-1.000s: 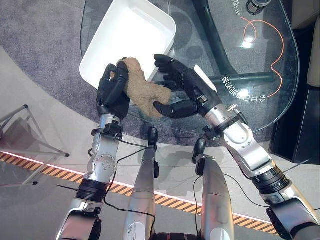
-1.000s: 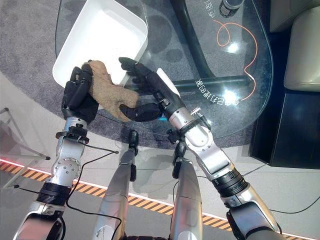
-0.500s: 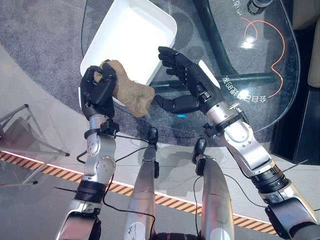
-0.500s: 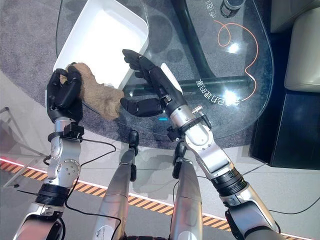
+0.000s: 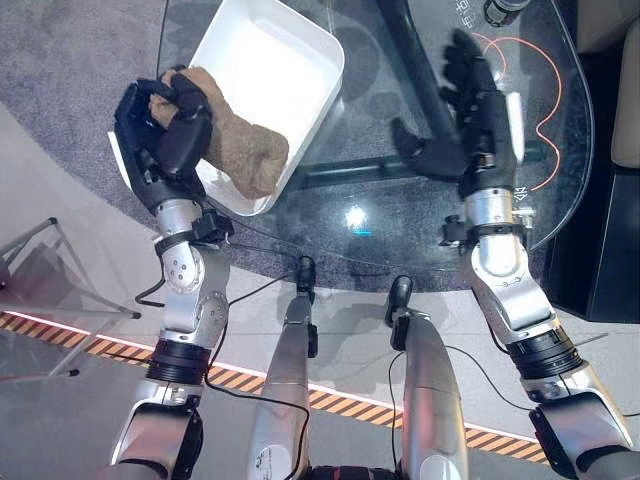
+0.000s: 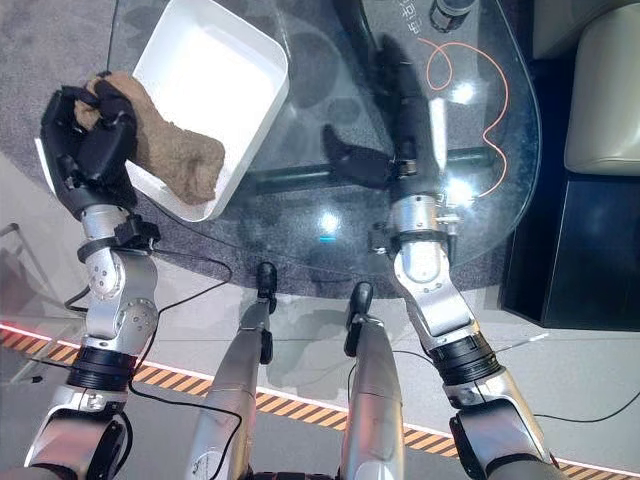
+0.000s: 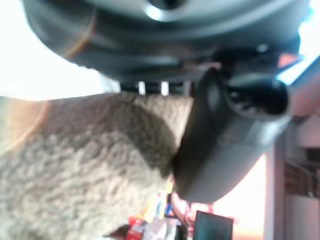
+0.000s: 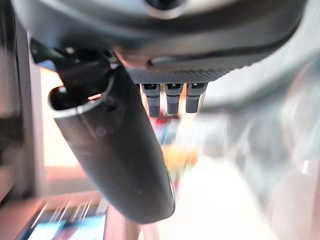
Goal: Wipe the table with a cloth and put it in the basket.
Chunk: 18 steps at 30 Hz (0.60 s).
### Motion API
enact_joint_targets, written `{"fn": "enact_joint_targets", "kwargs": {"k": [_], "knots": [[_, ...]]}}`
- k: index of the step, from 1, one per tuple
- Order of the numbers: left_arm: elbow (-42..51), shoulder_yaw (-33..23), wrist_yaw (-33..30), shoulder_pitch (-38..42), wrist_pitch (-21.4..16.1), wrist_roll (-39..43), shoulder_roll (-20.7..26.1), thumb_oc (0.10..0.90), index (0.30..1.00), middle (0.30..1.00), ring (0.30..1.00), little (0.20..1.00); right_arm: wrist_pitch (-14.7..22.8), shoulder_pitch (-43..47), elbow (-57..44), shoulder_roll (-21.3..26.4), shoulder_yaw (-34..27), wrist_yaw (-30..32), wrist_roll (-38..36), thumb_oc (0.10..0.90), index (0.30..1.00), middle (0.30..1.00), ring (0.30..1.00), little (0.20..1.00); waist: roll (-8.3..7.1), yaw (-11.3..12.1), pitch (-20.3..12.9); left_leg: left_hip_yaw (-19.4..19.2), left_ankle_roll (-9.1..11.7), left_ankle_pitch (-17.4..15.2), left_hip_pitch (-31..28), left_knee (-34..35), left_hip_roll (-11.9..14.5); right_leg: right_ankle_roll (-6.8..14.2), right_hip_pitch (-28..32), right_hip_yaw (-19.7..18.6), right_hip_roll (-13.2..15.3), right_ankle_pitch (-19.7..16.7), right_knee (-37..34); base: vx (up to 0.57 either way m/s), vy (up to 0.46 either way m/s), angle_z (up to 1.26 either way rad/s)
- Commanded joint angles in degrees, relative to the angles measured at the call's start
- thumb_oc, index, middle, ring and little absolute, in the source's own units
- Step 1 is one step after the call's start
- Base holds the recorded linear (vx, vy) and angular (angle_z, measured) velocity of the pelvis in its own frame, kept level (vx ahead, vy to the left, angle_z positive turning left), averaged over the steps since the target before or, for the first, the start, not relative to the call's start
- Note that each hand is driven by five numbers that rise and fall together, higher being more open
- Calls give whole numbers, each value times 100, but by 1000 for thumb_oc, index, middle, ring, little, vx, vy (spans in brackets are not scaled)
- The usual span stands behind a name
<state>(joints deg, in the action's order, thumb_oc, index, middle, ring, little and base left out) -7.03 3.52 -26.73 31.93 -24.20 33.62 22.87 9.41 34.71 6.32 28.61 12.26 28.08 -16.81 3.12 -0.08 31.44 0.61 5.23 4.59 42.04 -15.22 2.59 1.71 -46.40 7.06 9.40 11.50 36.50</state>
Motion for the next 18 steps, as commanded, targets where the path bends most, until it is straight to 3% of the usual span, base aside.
{"fn": "enact_joint_targets", "kwargs": {"k": [1, 3, 6, 10, 18], "knots": [[528, -515, -211, 815, -897, -869, 574, 100, 300, 300, 300, 200, 733, 100, -361, 46, -514, 1083, 346, 800, 900, 900, 900, 900, -146, -110, -165, -448, -268, -722, -248, -671, -331, 172, 419, 147, -419, -667, -905, 9, 55, -12], [313, -488, -429, 938, -895, -1195, 752, 100, 300, 300, 300, 200, 601, 44, 160, 227, -688, 1987, 640, 800, 900, 900, 900, 900, -143, -153, -165, -456, -261, -745, -281, -659, -321, 179, 441, 102, -446, -665, -926, 8, 44, -14], [139, -438, -565, 1053, -879, -1405, 840, 100, 300, 300, 300, 200, 532, 90, 422, 320, -733, 2349, 573, 800, 900, 900, 900, 900, -136, -166, -165, -468, -262, -746, -294, -653, -309, 179, 446, 86, -454, -667, -928, 5, 27, -7], [-639, -224, -849, 1456, -889, -1690, 1252, 100, 300, 300, 300, 200, 574, 242, 1756, 673, -942, 3260, 104, 800, 900, 900, 900, 900, -111, -206, -165, -494, -253, -759, -314, -641, -258, 188, 450, 11, -491, -654, -929, 2, 36, -8], [-1788, 281, -1149, 2194, -688, -2016, 1684, 100, 300, 300, 300, 200, 649, 413, 3359, 960, -864, 3520, -589, 800, 900, 900, 900, 900, -114, -282, -165, -523, -248, -753, -234, -667, -201, 170, 373, -57, -556, -664, -933, -10, 6, -7]]}}
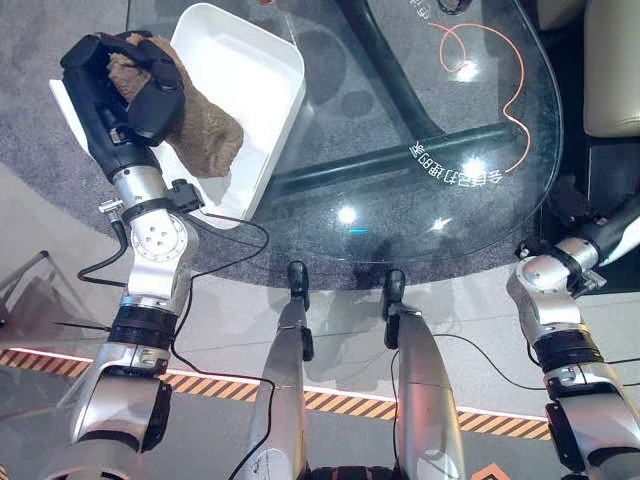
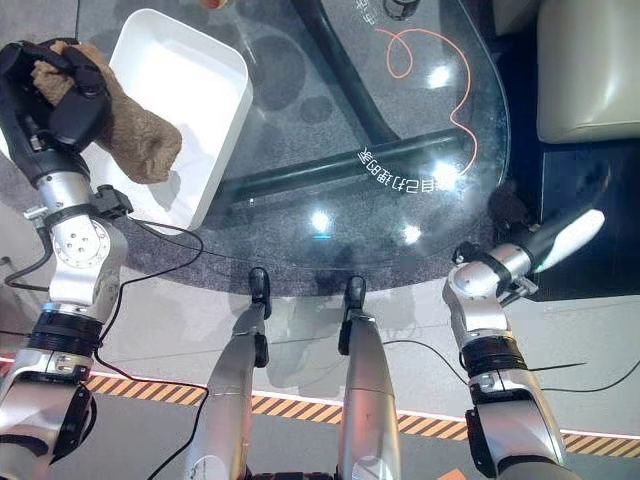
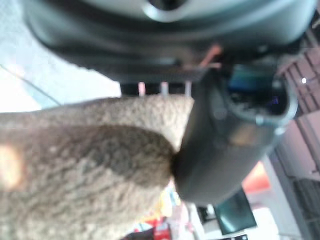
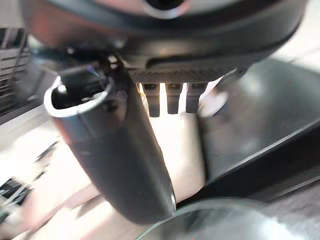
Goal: Wipe the table with a cloth and put it in the basket.
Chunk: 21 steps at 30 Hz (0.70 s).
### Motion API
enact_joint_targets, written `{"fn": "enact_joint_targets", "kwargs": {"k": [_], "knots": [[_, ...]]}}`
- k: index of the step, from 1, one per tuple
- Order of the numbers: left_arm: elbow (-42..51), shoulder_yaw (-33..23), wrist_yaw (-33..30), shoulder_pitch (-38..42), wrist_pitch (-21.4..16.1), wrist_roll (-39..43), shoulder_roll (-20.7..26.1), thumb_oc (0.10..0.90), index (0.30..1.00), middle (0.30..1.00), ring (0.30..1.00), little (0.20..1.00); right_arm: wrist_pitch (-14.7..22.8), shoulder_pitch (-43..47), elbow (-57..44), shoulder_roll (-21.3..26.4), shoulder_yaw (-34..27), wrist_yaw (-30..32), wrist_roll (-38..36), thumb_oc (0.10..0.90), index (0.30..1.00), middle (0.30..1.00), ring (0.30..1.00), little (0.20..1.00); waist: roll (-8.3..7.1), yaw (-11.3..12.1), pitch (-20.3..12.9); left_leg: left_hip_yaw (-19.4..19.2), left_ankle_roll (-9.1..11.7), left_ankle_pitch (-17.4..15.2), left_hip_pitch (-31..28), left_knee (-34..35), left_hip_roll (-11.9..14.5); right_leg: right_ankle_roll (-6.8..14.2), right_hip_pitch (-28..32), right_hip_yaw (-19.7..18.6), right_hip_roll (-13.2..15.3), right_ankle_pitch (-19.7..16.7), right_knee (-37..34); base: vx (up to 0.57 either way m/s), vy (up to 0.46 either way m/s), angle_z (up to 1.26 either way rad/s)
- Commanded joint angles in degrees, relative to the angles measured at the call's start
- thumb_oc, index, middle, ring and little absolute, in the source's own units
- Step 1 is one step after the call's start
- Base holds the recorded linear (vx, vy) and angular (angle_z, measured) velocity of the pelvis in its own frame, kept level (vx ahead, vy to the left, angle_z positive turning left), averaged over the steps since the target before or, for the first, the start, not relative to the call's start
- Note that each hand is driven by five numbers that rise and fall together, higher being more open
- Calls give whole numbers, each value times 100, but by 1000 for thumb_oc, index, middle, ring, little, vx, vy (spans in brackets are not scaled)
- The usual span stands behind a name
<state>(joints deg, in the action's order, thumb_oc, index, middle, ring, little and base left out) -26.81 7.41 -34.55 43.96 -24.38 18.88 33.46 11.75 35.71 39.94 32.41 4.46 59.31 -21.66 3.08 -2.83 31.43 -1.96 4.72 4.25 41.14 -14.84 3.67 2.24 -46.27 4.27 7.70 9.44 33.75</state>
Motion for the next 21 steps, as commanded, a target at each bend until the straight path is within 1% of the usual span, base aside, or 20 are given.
{"fn": "enact_joint_targets", "kwargs": {"k": [1, 3, 4, 6, 7, 8, 9, 12, 13, 15, 17, 19, 20, 21], "knots": [[33, -2, -399, 1134, -578, -630, 703, 100, 300, 300, 300, 200, 418, 348, 222, 625, -33, 381, -239, 800, 900, 900, 900, 900, -106, -17, -164, -277, -198, -716, -132, -707, -296, 113, 348, 214, -387, -460, -660, 0, 0, 0], [-389, 308, -446, 1495, -404, -759, 880, 100, 300, 300, 300, 200, 647, 428, 1088, 725, -102, -22, -641, 800, 900, 900, 900, 900, -94, -38, -164, -287, -201, -721, -116, -725, -279, 117, 340, 199, -395, -462, -667, -12, -2, -4], [-490, 389, -451, 1580, -366, -786, 923, 100, 300, 300, 300, 200, 660, 447, 1270, 741, -110, -116, -761, 800, 900, 900, 900, 900, -89, -39, -164, -291, -203, -725, -111, -735, -272, 118, 340, 199, -394, -462, -669, -6, -8, -3], [-526, 421, -447, 1620, -339, -801, 933, 100, 300, 300, 300, 200, 637, 464, 1320, 750, -112, -141, -804, 800, 900, 900, 900, 900, -90, -34, -164, -292, -203, -726, -106, -739, -269, 118, 336, 199, -395, -462, -670, 0, 0, 0], [-638, 519, -452, 1705, -302, -783, 986, 100, 300, 300, 300, 200, 712, 461, 1569, 765, -129, -269, -863, 800, 900, 900, 900, 900, -83, -44, -164, -299, -208, -728, -99, -752, -260, 118, 333, 200, -396, -462, -664, -13, -24, -4], [-1028, 912, -397, 2077, -47, -693, 1126, 100, 300, 300, 300, 200, 769, 484, 2310, 797, -105, -732, -1131, 800, 900, 900, 900, 900, -79, -64, -164, -298, -216, -743, -61, -811, -230, 122, 308, 185, -401, -470, -649, -16, -32, -4], [-1177, 1060, -343, 2197, 71, -696, 1158, 100, 300, 300, 300, 200, 772, 499, 2572, 790, -92, -896, -1178, 800, 900, 900, 900, 900, -76, -68, -164, -298, -220, -747, -52, -824, -223, 125, 298, 181, -406, -474, -644, -16, -36, -2], [-1558, 1409, -183, 2410, 357, -807, 1202, 100, 300, 300, 300, 200, 482, 549, 3030, 743, -11, -1262, -1195, 800, 900, 900, 900, 900, -73, -84, -164, -295, -229, -748, -29, -849, -211, 129, 276, 167, -413, -483, -635, 0, 0, 0], [-1583, 1434, -180, 2428, 362, -810, 1200, 100, 300, 300, 300, 200, 463, 555, 3056, 740, -3, -1294, -1206, 800, 900, 900, 900, 900, -75, -83, -164, -296, -230, -747, -28, -847, -210, 129, 274, 166, -414, -485, -637, 0, 0, 0], [-1823, 1721, -74, 2555, 623, -1064, 1184, 100, 300, 300, 300, 200, 76, 553, 3334, 677, 73, -1762, -1349, 800, 900, 900, 900, 900, -68, -101, -164, -308, -233, -730, -31, -834, -202, 130, 272, 161, -417, -509, -657, 0, 0, 0], [-1979, 1856, 41, 2633, 809, -1114, 1173, 100, 300, 300, 300, 200, -178, 521, 3494, 655, 113, -2116, -1409, 800, 900, 900, 900, 900, -67, -118, -164, -314, -234, -729, -20, -842, -199, 126, 253, 150, -416, -519, -659, 0, 0, 0], [-2126, 1988, 128, 2718, 978, -1162, 1182, 100, 300, 300, 300, 200, -357, 453, 3631, 610, 189, -2453, -1466, 800, 900, 900, 900, 900, -73, -145, -164, -330, -235, -729, -13, -853, -187, 121, 244, 133, -422, -528, -664, 0, 0, 0], [-2156, 2017, 202, 2737, 1088, -1134, 1183, 100, 300, 300, 300, 200, -408, 436, 3654, 602, 192, -2542, -1470, 800, 900, 900, 900, 900, -74, -151, -164, -332, -235, -730, -9, -857, -185, 119, 237, 129, -426, -526, -660, 0, 0, 0], [-2186, 2032, 215, 2743, 1101, -1139, 1179, 100, 300, 300, 300, 200, -414, 417, 3681, 583, 200, -2597, -1481, 800, 900, 900, 900, 900, -75, -153, -164, -333, -235, -731, -5, -863, -184, 120, 231, 126, -427, -528, -656, 0, 0, 0]]}}
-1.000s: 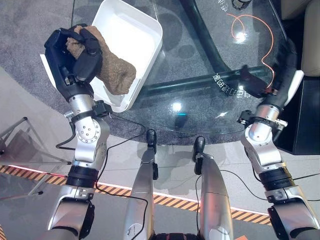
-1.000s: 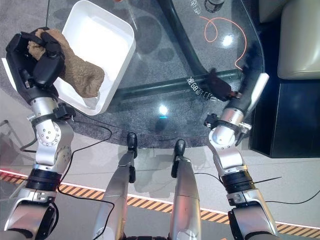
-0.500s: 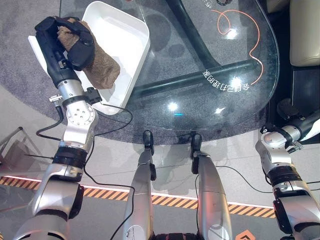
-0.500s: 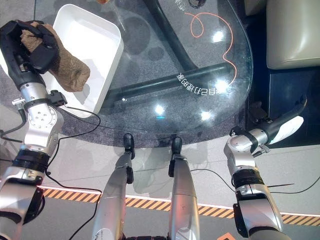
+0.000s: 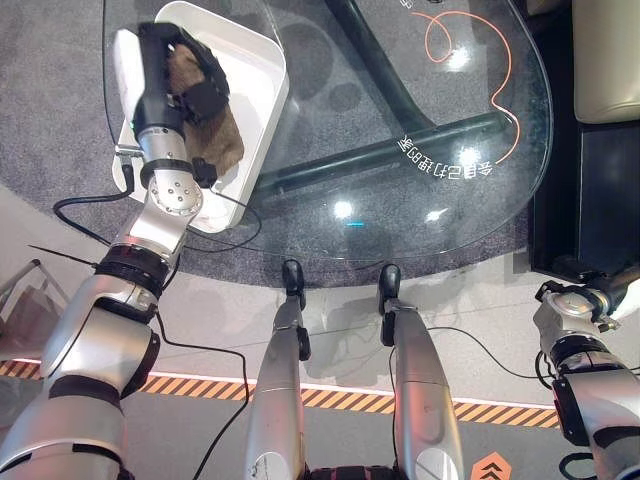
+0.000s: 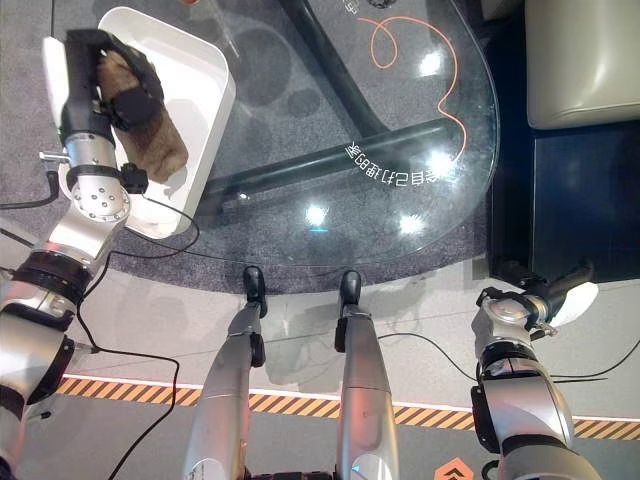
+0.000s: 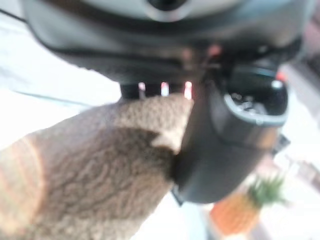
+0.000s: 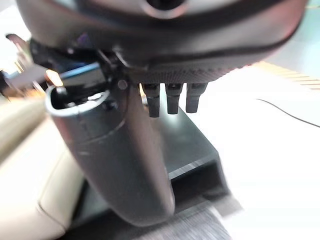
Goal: Wipe the table with a cloth and put it in the basket.
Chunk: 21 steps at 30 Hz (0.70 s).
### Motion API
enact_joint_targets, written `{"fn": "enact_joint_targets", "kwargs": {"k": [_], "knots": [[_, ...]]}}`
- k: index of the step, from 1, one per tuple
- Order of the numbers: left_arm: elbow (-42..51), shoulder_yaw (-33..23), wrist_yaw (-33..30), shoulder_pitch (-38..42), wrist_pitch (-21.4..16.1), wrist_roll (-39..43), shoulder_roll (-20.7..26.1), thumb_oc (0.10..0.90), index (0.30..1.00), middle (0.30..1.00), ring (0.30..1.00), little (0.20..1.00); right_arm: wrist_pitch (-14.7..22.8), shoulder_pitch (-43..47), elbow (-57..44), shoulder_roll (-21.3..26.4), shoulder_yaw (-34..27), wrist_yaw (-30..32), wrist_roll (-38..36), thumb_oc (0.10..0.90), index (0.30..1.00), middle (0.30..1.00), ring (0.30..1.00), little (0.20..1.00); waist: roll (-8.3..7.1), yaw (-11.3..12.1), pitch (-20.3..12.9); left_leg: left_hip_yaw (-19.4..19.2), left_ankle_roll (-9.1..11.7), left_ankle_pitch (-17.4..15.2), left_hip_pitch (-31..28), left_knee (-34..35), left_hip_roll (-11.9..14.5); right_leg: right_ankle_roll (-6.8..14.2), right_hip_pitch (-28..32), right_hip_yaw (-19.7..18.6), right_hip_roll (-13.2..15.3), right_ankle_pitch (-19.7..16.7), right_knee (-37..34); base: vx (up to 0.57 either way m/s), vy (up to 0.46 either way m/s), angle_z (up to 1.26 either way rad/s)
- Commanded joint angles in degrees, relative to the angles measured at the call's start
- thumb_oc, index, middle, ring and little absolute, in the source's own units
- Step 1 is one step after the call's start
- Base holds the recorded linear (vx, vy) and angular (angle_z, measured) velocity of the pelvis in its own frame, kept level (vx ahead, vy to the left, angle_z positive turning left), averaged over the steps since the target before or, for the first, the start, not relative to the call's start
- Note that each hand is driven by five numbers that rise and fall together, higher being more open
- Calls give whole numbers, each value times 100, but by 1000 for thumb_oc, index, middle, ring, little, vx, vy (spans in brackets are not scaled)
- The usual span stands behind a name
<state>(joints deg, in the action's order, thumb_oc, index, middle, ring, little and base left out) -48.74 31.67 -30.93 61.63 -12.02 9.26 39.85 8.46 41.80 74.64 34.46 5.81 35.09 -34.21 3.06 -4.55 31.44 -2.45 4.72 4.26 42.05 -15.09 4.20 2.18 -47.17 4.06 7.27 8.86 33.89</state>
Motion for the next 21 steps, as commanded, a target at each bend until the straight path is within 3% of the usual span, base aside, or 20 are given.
{"fn": "enact_joint_targets", "kwargs": {"k": [1, 3, 4, 8, 21], "knots": [[-110, -330, -44, 1006, -13, -204, 532, 100, 300, 300, 300, 200, -266, -255, 281, 313, 117, -453, -225, 800, 900, 900, 900, 900, -77, 1, -165, -289, -239, -728, -87, -844, -239, 126, 304, 138, -390, -488, -670, 0, 0, 0], [-171, -301, 36, 1020, 111, -262, 511, 100, 300, 300, 300, 200, -413, -281, 315, 257, 133, -643, -240, 800, 900, 900, 900, 900, -79, -8, -165, -294, -239, -724, -89, -827, -237, 129, 298, 135, -395, -490, -677, 0, 0, 0], [-347, -180, 165, 1097, 343, -456, 490, 100, 300, 300, 300, 200, -663, -299, 416, 176, 255, -999, -281, 800, 900, 900, 900, 900, -92, -26, -165, -304, -244, -700, -83, -800, -235, 119, 296, 123, -404, -512, -720, 0, 0, 0], [-645, -45, 389, 1164, 562, -487, 441, 100, 300, 300, 300, 200, -849, -282, 519, 91, 376, -1274, -274, 800, 900, 900, 900, 900, -97, -46, -165, -304, -238, -675, -76, -789, -235, 115, 287, 108, -410, -528, -733, 0, 0, 0], [-1130, 342, 668, 1285, 986, -1310, 367, 100, 300, 300, 300, 200, -842, -203, 382, -91, 579, -1349, -51, 800, 900, 900, 900, 900, -104, -119, -165, -337, -220, -631, 6, -795, -225, 109, 168, 63, -431, -587, -742, 0, 0, 0]]}}
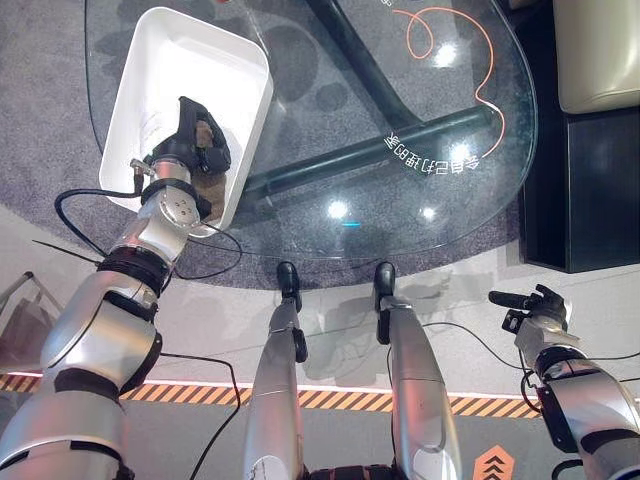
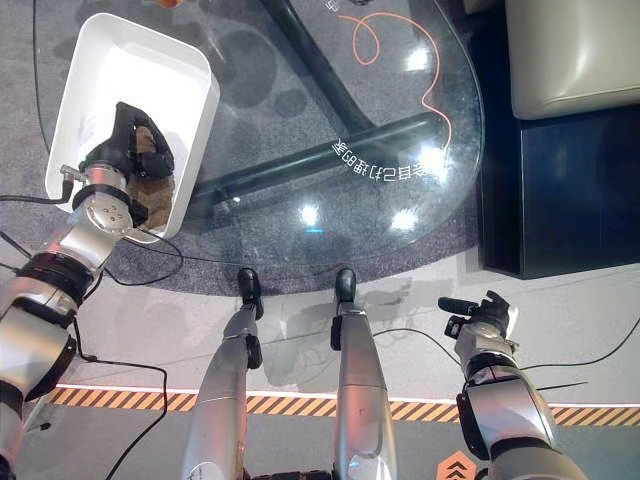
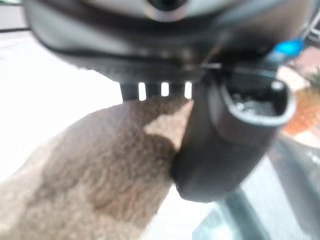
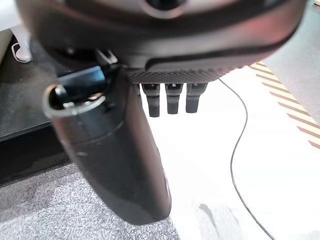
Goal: Wipe the table with a cloth and put it in the basket.
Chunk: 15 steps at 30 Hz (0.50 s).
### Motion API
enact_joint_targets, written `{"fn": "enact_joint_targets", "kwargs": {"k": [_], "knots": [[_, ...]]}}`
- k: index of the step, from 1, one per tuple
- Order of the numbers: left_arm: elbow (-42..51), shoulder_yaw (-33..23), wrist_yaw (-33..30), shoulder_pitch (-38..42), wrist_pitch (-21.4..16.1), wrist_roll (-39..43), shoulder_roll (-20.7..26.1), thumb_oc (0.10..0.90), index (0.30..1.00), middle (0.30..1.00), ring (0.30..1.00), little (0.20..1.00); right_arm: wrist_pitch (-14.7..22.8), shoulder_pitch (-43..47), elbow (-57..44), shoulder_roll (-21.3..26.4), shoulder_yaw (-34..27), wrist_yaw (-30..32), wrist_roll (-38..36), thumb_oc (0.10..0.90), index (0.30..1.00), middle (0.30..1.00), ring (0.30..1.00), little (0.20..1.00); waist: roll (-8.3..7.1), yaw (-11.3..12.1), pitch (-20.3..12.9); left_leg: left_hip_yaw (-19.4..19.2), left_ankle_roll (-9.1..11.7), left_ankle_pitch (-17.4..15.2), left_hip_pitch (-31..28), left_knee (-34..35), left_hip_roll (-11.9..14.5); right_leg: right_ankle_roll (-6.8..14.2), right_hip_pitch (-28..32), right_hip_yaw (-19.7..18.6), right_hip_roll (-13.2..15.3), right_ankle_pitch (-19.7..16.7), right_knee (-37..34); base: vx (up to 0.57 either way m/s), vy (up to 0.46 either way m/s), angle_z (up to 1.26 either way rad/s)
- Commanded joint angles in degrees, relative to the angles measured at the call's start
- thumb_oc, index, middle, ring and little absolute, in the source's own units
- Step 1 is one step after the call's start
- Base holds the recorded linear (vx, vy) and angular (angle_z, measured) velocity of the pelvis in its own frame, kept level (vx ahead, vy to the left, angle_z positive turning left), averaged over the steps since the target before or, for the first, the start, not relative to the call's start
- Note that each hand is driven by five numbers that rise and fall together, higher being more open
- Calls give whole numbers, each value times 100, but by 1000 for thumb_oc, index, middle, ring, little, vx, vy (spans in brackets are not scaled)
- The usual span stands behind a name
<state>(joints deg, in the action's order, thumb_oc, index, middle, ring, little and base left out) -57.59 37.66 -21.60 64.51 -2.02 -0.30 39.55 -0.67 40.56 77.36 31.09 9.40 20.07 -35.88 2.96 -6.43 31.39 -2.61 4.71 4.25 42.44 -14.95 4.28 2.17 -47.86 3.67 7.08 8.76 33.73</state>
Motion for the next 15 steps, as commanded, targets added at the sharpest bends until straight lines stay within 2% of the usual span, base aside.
{"fn": "enact_joint_targets", "kwargs": {"k": [1, 2, 15], "knots": [[-254, -235, -269, 991, 13, -349, 395, 421, 575, 575, 575, 521, 73, -92, 89, 248, 217, 149, 117, 800, 900, 900, 900, 900, -95, 63, -160, -319, -219, -632, -23, -815, -238, 111, 225, 97, -415, -581, -725, 0, 0, 0], [-277, -224, -279, 985, 23, -331, 392, 800, 900, 900, 900, 900, 77, -103, 78, 245, 206, 133, 141, 800, 900, 900, 900, 900, -100, 59, -160, -321, -220, -635, -20, -817, -239, 109, 222, 97, -417, -581, -726, 0, 0, 0], [-274, -230, -324, 987, 89, -439, 341, 800, 900, 900, 900, 900, 71, -76, 48, 188, 188, 181, 178, 800, 900, 900, 900, 900, -104, 64, -160, -316, -217, -633, 26, -843, -245, 106, 186, 89, -427, -593, -723, 0, 0, 0]]}}
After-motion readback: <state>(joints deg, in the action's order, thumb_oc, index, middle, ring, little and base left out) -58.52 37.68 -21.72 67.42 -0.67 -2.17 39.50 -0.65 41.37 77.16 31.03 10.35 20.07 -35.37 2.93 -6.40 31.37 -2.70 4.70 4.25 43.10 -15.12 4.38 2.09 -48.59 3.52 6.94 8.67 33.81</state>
